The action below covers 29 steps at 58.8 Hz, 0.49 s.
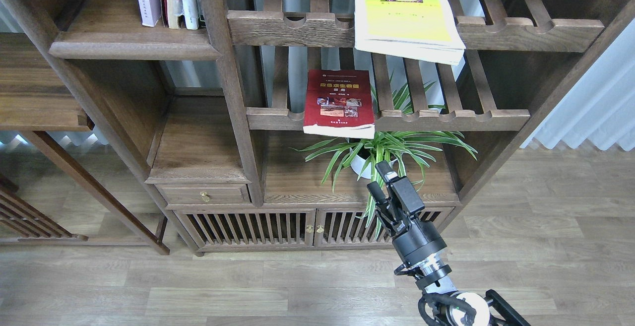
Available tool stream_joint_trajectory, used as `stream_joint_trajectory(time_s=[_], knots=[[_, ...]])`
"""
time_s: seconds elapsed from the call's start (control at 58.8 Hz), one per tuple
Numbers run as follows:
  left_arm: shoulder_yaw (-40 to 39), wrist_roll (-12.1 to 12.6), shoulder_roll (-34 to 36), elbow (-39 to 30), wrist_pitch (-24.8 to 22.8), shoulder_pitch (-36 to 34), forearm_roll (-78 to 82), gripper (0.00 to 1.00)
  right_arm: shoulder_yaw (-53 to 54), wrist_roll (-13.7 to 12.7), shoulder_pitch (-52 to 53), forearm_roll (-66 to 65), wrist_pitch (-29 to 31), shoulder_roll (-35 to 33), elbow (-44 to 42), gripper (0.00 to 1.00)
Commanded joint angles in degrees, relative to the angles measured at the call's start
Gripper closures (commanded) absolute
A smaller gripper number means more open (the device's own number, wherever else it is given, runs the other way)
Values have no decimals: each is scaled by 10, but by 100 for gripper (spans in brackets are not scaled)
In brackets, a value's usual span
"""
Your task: Organize books on shelf
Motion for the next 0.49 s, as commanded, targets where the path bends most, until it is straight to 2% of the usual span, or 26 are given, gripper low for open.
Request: stream_joint_trajectory(time_s=[0.0,0.272,0.476], knots=[[1,1,41,-64,30,21,-7,35,3,-1,-1,0,0,-2,0,6],[-3,0,110,-150,46,27,-34,33,3,-1,1,0,0,-2,0,6],[-14,-2,115,-153,40,27,-49,31,0,-3,3,0,0,-1,0,6]])
